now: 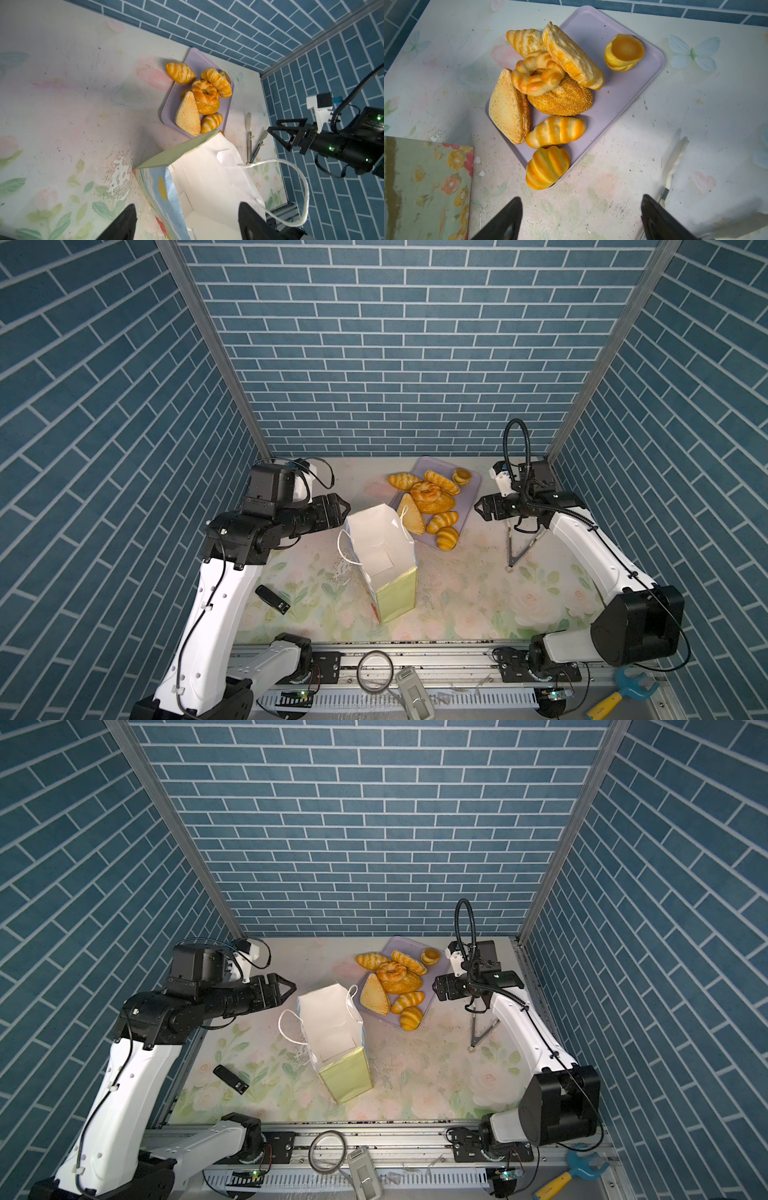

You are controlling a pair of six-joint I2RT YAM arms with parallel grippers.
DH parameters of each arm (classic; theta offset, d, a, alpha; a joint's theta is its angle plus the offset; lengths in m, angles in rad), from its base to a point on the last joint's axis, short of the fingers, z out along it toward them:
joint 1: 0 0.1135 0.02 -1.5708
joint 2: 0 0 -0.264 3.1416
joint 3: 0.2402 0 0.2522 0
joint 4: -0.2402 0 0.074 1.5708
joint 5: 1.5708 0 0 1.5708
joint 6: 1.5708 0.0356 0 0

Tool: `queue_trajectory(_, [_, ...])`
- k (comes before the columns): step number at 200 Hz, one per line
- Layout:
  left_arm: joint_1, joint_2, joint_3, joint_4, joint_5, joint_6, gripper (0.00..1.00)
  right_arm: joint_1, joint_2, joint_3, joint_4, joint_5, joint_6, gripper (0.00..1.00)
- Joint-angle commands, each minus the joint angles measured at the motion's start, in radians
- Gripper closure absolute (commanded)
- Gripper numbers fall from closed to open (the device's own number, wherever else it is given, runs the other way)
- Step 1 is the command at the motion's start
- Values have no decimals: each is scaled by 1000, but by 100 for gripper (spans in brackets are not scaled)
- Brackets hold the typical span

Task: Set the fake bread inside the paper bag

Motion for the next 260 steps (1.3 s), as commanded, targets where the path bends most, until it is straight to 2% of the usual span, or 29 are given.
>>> queue_trajectory(1, [-25, 24, 33, -84, 27, 57, 27, 13, 20, 39, -19, -23, -46, 11])
queue_trajectory(45, [-38, 68, 64, -128, 37, 97, 45, 18, 29, 46, -39, -13, -65, 11])
queue_trajectory(108, [-63, 99, 81, -166, 100, 108, 52, 21, 49, 50, -50, -13, -66, 11])
queue_trajectory(149, [-83, 102, 92, -212, 82, 116, 62, 24, 66, 60, -59, -17, -66, 11])
queue_trajectory(208, [-83, 125, 83, -140, 90, 113, 95, 36, 82, 76, -64, -19, -65, 11])
queue_trajectory(260, [-80, 156, 100, -31, -22, 120, 100, 41, 75, 65, -68, -8, -69, 11])
